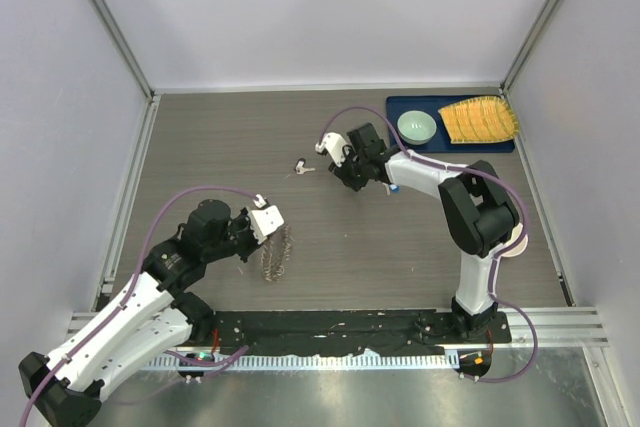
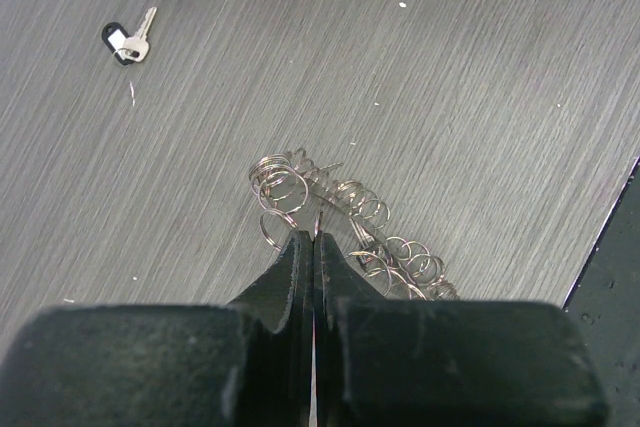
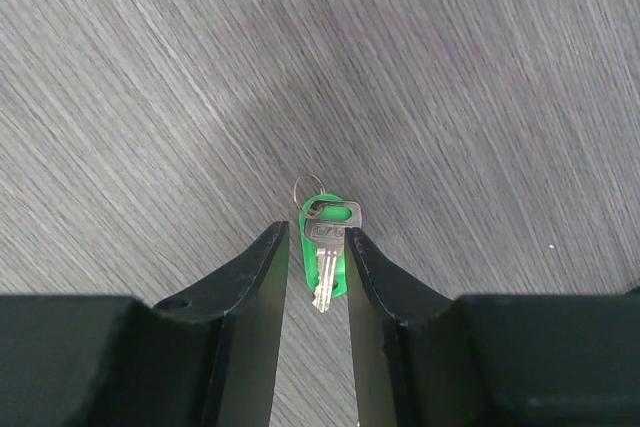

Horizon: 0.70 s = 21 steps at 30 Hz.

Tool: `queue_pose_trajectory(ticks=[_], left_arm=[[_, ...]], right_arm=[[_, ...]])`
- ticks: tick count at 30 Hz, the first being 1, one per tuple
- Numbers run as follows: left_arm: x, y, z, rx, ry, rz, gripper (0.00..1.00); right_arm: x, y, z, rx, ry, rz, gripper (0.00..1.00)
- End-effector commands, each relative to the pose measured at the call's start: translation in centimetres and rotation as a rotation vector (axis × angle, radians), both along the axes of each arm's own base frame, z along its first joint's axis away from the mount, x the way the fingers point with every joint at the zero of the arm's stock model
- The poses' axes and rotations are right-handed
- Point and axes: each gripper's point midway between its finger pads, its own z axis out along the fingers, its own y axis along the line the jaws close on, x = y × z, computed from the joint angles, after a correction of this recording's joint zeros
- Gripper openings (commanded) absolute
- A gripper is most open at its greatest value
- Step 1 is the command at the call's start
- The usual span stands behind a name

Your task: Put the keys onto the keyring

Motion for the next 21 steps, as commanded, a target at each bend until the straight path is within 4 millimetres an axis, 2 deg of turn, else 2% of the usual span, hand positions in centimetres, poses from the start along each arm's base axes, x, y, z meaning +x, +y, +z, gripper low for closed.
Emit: queue_pose_trajectory(ticks=[1, 12, 21], left_arm=[[0.6, 0.0, 0.6, -0.019, -0.021, 0.022, 0.00], [0.6, 0.0, 0.5, -0.015, -0.017, 0.024, 0.00], [0.4, -0.3, 0.6, -0.024, -0.015, 0.004, 0.00]], right_arm=[[1.1, 1.2, 1.5, 0.027, -0.036, 0.027, 0.36], [1.8, 1.6, 0.7, 0.027, -0.032, 0.030, 0.35], [1.8, 1.4, -0.2, 0.012, -0.024, 0.022, 0.20]])
